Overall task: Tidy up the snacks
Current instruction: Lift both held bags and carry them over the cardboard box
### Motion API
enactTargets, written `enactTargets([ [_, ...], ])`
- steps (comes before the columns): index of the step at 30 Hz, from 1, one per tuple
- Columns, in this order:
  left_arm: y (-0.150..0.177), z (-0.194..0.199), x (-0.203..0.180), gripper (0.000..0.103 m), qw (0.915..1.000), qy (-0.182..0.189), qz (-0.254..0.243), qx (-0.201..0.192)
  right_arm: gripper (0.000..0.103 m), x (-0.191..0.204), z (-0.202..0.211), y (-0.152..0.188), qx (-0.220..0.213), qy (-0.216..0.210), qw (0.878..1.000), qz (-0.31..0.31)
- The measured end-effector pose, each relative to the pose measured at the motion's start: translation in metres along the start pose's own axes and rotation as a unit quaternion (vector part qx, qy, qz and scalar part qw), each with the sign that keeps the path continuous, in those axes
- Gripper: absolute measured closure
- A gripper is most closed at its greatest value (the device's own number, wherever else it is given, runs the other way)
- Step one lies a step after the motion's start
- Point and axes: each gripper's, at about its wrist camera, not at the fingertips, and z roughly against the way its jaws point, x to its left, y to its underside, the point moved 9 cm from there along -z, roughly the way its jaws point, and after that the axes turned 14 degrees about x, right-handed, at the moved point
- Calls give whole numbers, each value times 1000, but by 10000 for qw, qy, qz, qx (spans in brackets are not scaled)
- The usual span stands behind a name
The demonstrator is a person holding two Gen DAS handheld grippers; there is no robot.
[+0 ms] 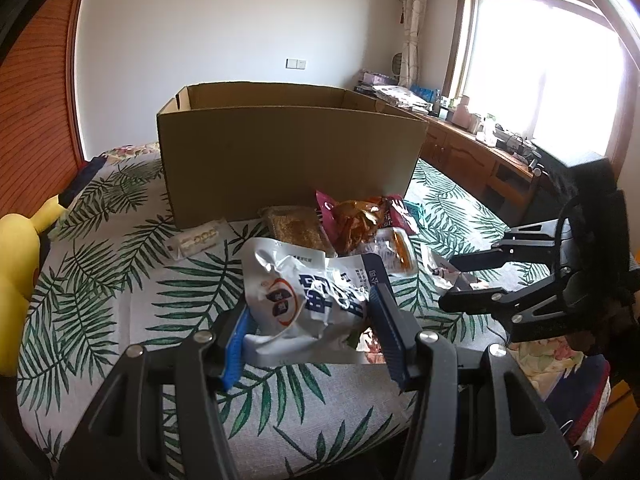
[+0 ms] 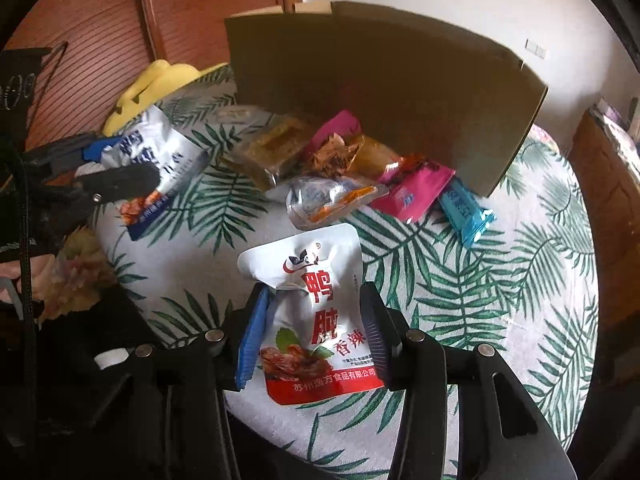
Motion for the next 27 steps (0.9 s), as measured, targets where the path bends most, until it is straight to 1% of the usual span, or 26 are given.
enactTargets([
  [6, -18, 9, -1, 49, 9999, -23, -76, -131, 56, -5, 35, -11, -382, 139, 9992, -10],
  [9, -40, 17, -1, 49, 9994, -90, -176, -286, 56, -13, 52, -24, -602, 252, 9979, -49],
  [16, -106, 36, 4, 49, 9967, -230, -346, -701, 56, -41, 87, -81, -1136, 514, 9919, -241],
  [19, -132, 39, 8, 49, 9954, -314, -399, -807, 56, -49, 91, -102, -1236, 579, 9901, -320],
  [21, -144, 37, 10, 49, 9949, -382, -433, -822, 56, -55, 93, -113, -1280, 617, 9891, -382],
  [27, -163, 21, 17, 48, 9947, -519, -489, -737, 55, -73, 89, -137, -1307, 727, 9871, -568],
])
